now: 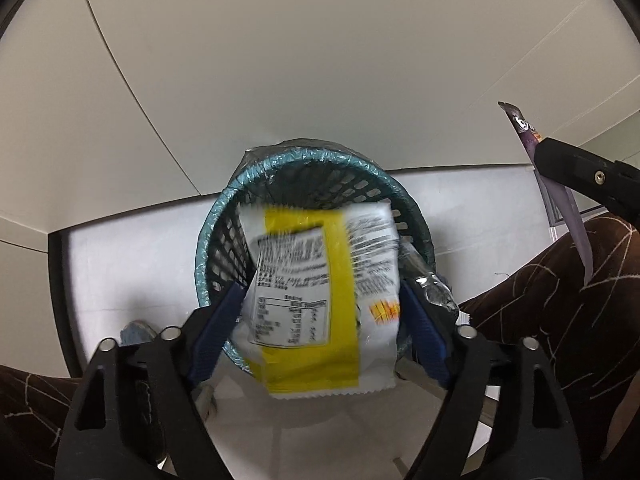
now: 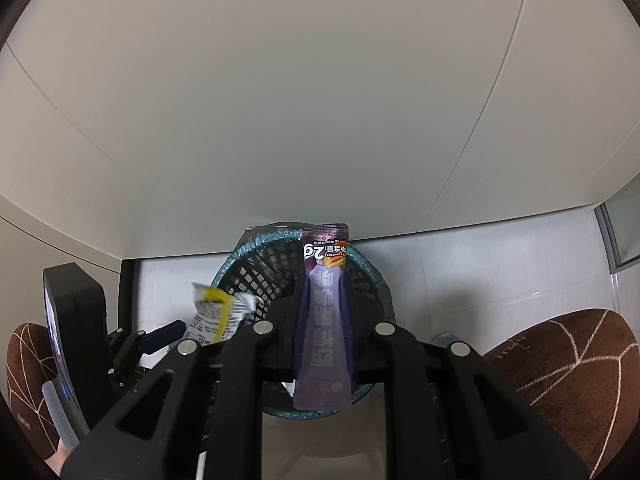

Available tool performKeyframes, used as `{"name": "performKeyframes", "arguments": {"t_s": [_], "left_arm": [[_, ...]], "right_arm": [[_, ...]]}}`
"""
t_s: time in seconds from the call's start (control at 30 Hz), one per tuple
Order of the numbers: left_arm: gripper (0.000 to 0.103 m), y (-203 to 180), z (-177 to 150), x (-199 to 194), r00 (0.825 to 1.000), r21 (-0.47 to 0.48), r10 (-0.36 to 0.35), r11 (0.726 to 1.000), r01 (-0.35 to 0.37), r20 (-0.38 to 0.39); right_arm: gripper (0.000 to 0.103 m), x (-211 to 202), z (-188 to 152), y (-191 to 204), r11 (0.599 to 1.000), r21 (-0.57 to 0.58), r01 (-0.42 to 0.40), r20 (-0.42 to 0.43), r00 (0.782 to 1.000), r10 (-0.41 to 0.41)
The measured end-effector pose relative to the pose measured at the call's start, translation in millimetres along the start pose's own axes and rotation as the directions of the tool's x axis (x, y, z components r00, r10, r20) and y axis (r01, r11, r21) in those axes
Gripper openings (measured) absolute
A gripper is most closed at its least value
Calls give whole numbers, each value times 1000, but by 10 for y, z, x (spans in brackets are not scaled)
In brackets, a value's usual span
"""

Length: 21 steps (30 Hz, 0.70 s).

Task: Collect trash
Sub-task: 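Open the left tool to drop the snack bag while the right tool releases the packet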

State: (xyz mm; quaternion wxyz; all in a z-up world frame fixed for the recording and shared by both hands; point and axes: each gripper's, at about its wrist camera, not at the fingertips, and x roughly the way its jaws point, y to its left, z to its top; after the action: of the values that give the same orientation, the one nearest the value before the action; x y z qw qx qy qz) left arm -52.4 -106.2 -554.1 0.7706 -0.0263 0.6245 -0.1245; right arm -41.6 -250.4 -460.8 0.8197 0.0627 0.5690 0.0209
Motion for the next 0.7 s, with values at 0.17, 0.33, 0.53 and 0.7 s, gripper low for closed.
{"name": "performKeyframes", "arguments": {"t_s": [0.17,0.33,0.53,0.7], "left_arm": [[87,13,15,-4,1000,-6,-2,1000,2,1],[91,118,69,-122,999,-34,27,999,-26,23],[96,329,114,-253,991,-79,127,989,-122,51],[97,490,109,-305,984,-124,173,978,-166,47]], "right_arm": [[15,41,-8,-15,1000,4,-1,-7,1000,1],[15,127,3,3,1000,-3,-12,-45,999,12],[15,340,6,163,997,-57,-58,-115,992,51],[16,546,-16,295,993,-81,-88,-162,984,74]]}}
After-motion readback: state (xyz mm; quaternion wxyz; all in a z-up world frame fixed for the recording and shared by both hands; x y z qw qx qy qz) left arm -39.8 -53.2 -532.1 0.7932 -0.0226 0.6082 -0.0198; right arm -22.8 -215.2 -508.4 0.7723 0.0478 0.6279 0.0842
